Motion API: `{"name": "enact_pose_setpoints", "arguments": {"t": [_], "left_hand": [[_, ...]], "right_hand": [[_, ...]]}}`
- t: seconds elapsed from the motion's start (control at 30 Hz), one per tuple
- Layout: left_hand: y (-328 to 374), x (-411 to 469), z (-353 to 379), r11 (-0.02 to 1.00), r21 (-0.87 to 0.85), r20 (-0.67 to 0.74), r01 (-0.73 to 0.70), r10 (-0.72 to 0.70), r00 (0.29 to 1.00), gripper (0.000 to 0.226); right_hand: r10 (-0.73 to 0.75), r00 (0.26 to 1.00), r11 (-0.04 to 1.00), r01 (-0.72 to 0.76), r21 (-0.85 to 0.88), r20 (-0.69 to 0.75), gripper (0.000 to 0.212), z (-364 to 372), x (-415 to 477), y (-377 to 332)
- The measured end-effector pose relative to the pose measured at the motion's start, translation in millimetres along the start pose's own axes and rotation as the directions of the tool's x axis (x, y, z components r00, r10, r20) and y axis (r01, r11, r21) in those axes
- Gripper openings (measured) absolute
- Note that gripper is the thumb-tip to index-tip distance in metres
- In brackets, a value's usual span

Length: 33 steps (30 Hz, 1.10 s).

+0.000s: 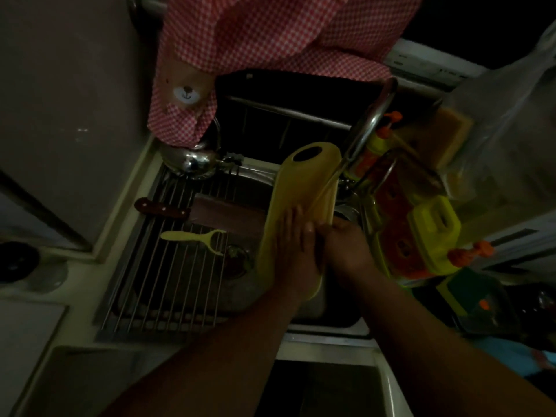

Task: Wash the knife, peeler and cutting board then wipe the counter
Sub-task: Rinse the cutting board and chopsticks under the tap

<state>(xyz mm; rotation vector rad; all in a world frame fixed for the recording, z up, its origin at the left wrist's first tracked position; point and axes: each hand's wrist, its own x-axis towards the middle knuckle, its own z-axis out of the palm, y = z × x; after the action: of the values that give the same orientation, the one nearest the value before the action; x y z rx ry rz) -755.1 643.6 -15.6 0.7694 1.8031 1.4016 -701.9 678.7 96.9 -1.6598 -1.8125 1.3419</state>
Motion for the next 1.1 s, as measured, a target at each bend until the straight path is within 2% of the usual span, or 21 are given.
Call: {"name": "enact_pose_setpoints", "arguments": {"t": [0.1,0.13,0.2,0.3,0.43,0.53,0.63,0.77,0.87,0.93,1.0,1.1], "left_hand": [[-19.5,-10.0,2.1,0.995,0.072,-0.036,-0.067,0.07,0.997,0.061],[-21.9,-12.5,0.7,1.0,-0.001,-0.036,-0.004,0.004,0.999,0.06],[-24.7,-22.0,-2.5,0.996,-0.029,-0.036,0.084,-0.085,0.996,0.061],[-25.7,-24.9,0.6,0.991,-0.027,0.022,0.129,-0.128,0.991,0.063],[18.2,-4.4,2.9,0.983,-0.074,0.0,0.168,-0.169,0.986,0.07],[42.4,1.0,5.9,0.996,-0.001,0.061,0.087,-0.087,0.994,0.07],[30.2,-15.2,6.9,0.997,0.063,0.125,-0.032,0.024,0.992,0.062],[-3.3,-28.5,-5.0,0.979,0.176,0.086,-0.108,0.094,0.992,0.056],[-16.6,-29.6,-25.1,0.959,0.254,0.029,-0.126,0.123,0.992,0.069],[-17.8,-32.4,-37.4,0.97,0.21,-0.034,-0.124,0.134,0.99,0.077],[-11.6,-33.7,-49.2,0.983,0.172,-0.082,-0.068,0.083,0.993,0.085],[2.4,-23.8,-70.0,0.999,-0.02,-0.039,0.049,-0.049,0.998,0.093]], "right_hand": [[-0.066,0.997,0.993,0.061,-0.101,-0.05,0.028,-3.1,-0.1,-4.6],[-0.079,0.995,0.993,0.073,-0.092,-0.066,0.025,-4.5,-1.9,-6.8],[-0.075,0.994,0.996,0.071,-0.044,-0.077,0.023,-9.9,-4.9,-6.3],[-0.105,0.991,0.991,0.098,-0.089,-0.079,0.026,-20.7,-14.4,-1.6],[-0.172,0.978,0.971,0.149,-0.186,-0.115,0.032,-25.9,-26.8,5.9],[-0.176,0.968,0.976,0.149,-0.157,-0.177,0.034,-34.2,-24.3,1.1],[-0.148,0.974,0.987,0.136,-0.08,-0.17,0.031,-46.3,-20.6,-4.4],[-0.071,0.993,0.996,0.065,-0.066,-0.099,0.019,-46.3,-21.8,1.6],[-0.041,0.995,0.998,0.038,-0.045,-0.087,0.023,-49.6,-21.2,2.4],[-0.059,0.995,0.998,0.057,-0.022,-0.084,0.024,-55.8,-16.4,2.1],[-0.061,0.997,0.998,0.06,-0.006,-0.052,0.023,-62.1,-10.4,1.2],[-0.081,0.997,0.997,0.081,0.007,-0.007,0.026,-67.3,3.7,1.7]]}}
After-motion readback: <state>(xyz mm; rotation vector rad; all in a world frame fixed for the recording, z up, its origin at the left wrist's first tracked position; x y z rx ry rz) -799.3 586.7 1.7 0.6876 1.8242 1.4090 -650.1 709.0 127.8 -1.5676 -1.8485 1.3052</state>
